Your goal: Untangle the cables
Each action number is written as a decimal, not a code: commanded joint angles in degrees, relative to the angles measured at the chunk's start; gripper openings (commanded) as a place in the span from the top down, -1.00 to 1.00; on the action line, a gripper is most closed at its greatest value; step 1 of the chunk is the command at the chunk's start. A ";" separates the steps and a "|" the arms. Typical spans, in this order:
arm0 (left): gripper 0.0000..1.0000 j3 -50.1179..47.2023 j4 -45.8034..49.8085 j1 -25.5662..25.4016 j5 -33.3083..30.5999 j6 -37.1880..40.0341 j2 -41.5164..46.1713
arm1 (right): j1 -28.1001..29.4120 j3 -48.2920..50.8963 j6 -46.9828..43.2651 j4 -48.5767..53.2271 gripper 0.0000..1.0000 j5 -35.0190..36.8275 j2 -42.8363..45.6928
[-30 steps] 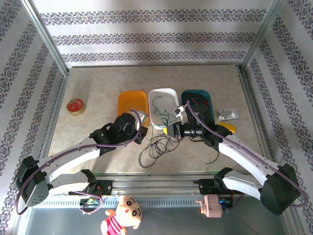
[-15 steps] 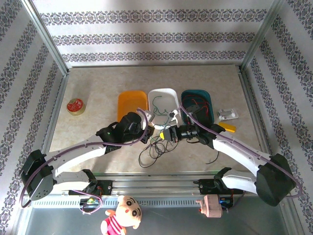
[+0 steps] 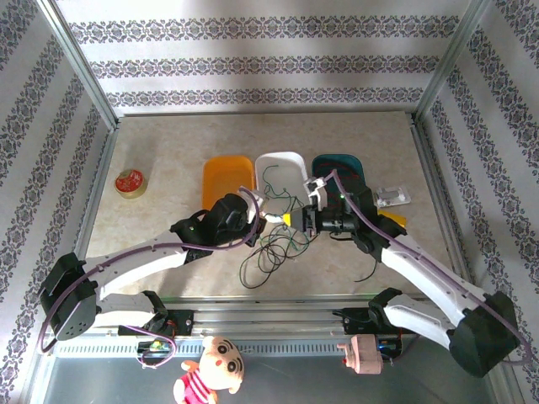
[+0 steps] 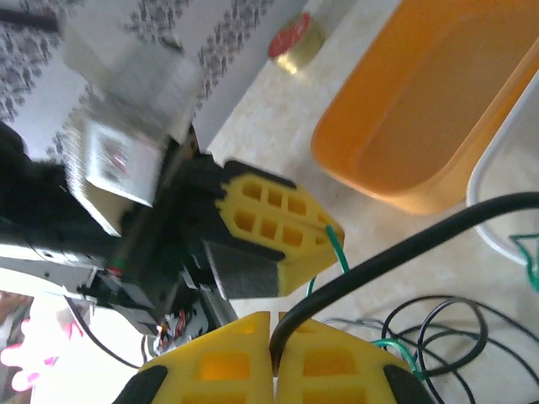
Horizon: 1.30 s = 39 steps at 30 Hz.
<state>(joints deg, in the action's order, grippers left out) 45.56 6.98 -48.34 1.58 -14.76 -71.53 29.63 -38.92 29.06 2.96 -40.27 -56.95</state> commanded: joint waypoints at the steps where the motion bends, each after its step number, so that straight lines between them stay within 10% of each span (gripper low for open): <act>1: 1.00 -2.11 3.16 -0.79 -4.31 0.75 0.48 | -1.12 1.84 1.78 -2.88 1.00 2.50 2.72; 8: 1.00 -2.53 1.04 -0.30 -15.30 -1.76 4.31 | -2.73 4.86 2.14 0.05 1.00 2.95 7.39; 34: 1.00 26.28 -10.25 11.21 -10.51 -6.14 -30.66 | -4.81 6.39 -1.02 11.34 1.00 1.21 12.12; 37: 0.38 30.67 -9.49 11.25 -11.17 -5.42 -34.11 | -5.45 6.40 -1.02 11.54 1.00 1.07 12.21; 39: -0.38 31.17 -9.75 11.20 -13.78 -5.80 -33.99 | -5.46 6.31 -1.02 11.85 1.00 1.16 12.45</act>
<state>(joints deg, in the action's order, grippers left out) 74.15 -2.68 -37.28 -9.78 -19.62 -106.56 24.47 -32.38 28.34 14.39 -39.24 -45.23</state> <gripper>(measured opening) 0.464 0.046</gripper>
